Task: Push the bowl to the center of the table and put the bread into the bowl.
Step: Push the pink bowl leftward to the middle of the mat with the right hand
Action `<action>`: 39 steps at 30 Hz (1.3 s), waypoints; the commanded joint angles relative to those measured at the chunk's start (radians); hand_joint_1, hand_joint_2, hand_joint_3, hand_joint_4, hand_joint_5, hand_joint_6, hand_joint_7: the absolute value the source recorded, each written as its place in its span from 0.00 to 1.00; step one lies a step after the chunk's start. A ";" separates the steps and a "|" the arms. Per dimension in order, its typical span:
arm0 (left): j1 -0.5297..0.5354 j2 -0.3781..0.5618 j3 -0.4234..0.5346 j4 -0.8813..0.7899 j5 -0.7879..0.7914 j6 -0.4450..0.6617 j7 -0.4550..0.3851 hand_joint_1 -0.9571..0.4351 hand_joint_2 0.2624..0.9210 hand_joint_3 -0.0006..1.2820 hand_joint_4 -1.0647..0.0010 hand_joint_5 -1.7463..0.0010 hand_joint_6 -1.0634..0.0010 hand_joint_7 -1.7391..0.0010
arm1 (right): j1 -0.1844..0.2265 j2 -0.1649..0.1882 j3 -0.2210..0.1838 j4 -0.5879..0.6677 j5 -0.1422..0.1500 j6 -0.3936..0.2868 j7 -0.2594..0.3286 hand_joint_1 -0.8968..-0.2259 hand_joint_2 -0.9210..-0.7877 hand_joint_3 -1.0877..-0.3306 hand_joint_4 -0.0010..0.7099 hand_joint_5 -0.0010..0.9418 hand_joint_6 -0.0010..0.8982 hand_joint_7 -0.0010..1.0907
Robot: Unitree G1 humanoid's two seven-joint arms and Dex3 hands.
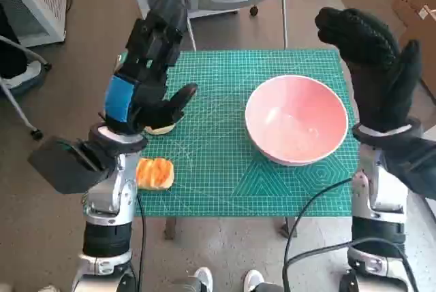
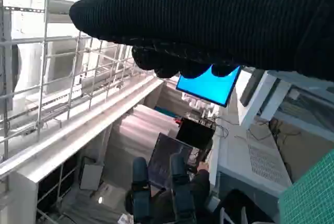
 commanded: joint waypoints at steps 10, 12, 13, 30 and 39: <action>-0.003 0.003 0.003 -0.004 -0.003 -0.011 -0.004 0.35 0.79 0.39 1.00 1.00 1.00 0.82 | -0.001 0.002 -0.003 0.028 0.010 0.006 0.018 0.36 0.00 0.60 0.50 0.00 0.55 0.00; -0.002 0.003 0.003 -0.005 -0.003 -0.010 -0.004 0.35 0.79 0.39 1.00 1.00 1.00 0.82 | -0.002 0.002 -0.003 0.031 0.010 0.004 0.020 0.36 0.00 0.60 0.50 0.00 0.55 0.00; -0.002 0.003 0.002 -0.004 -0.003 -0.010 -0.004 0.35 0.79 0.39 1.00 1.00 1.00 0.82 | -0.002 0.002 -0.003 0.031 0.012 0.003 0.022 0.36 0.00 0.60 0.49 0.00 0.55 0.00; 0.006 -0.003 0.000 -0.006 -0.003 -0.010 -0.004 0.34 0.79 0.39 1.00 1.00 1.00 0.82 | 0.001 0.003 -0.001 0.015 0.019 0.022 0.022 0.33 0.00 0.63 0.49 0.00 0.55 0.00; 0.012 -0.005 -0.002 -0.012 -0.002 -0.009 -0.002 0.34 0.79 0.39 1.00 1.00 1.00 0.82 | 0.002 -0.007 -0.001 0.024 0.002 -0.001 0.025 0.33 0.00 0.63 0.49 0.00 0.55 0.00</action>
